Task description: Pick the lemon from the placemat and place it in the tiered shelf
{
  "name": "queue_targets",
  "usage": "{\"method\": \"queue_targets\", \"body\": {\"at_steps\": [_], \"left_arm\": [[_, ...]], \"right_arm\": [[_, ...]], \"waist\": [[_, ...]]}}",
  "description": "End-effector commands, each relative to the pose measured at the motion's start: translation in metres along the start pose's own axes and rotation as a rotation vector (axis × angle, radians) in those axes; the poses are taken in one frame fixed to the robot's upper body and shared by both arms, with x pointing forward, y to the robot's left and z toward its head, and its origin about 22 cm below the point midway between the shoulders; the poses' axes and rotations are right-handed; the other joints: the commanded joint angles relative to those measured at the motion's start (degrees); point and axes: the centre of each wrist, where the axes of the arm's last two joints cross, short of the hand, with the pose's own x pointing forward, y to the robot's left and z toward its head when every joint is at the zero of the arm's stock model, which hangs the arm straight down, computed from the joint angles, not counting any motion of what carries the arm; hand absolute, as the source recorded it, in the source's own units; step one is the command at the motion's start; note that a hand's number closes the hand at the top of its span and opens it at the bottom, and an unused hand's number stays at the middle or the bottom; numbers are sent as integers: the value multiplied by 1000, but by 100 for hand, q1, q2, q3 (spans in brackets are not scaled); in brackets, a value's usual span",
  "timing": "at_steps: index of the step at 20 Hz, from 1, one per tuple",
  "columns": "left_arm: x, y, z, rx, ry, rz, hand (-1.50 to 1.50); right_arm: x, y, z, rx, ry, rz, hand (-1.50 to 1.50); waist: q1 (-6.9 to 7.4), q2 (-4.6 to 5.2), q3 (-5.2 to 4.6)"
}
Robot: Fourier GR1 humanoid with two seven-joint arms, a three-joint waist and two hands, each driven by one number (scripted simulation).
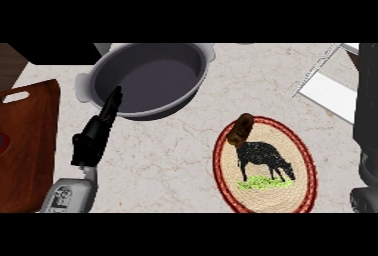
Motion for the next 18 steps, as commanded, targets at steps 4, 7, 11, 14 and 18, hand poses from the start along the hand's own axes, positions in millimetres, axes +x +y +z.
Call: {"method": "queue_targets", "body": {"at_steps": [4,7,11,14,18], "left_arm": [[-2,6,-3,-14,27,17,0],[-7,13,-4,-2,28,-4,0],[-15,5,3,-23,30,4,0],[-5,-3,3,-18,21,-2,0],[12,-7,-13,-13,27,19,0]], "right_arm": [[-10,20,-11,-19,16,94,150],[-26,45,-29,-64,-41,147,150],[-46,77,-39,-78,-79,96,150],[-53,85,-51,-105,-26,133,150],[-60,65,-60,-131,19,-199,150]], "waist": [[5,18,-15],[23,36,-15],[89,68,-12],[82,50,-13],[11,39,-4]]}}
